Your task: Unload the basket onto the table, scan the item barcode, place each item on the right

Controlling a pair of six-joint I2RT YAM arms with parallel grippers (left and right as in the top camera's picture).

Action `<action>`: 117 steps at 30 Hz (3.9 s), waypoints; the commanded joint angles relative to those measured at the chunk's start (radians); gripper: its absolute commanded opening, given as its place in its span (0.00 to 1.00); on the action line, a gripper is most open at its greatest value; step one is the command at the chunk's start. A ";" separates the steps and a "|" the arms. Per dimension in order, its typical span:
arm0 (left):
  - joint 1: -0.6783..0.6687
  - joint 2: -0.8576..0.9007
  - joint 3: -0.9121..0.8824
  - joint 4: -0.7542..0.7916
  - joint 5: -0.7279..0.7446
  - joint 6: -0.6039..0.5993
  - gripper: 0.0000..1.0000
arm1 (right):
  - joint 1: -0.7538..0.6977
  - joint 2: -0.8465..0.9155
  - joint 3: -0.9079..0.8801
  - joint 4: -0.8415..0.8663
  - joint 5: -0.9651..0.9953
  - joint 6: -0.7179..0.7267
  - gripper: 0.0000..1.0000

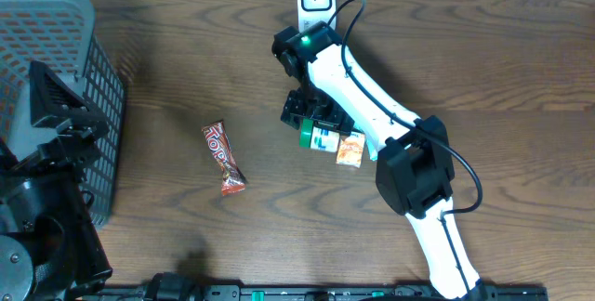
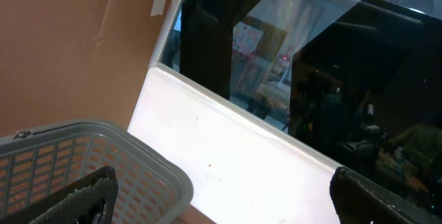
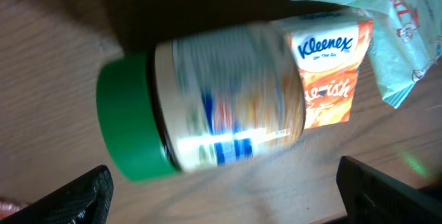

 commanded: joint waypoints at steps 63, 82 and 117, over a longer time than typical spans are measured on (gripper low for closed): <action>-0.003 0.079 -0.004 0.005 -0.014 0.005 0.98 | -0.052 -0.003 -0.259 0.300 -0.291 -0.248 0.85; -0.003 0.079 -0.004 0.005 -0.014 0.005 0.98 | -0.013 -0.003 -0.424 0.488 -0.132 -0.211 0.81; -0.003 0.081 -0.004 0.005 -0.013 0.005 0.98 | -0.134 -0.004 -0.209 -0.123 -0.731 -0.630 0.76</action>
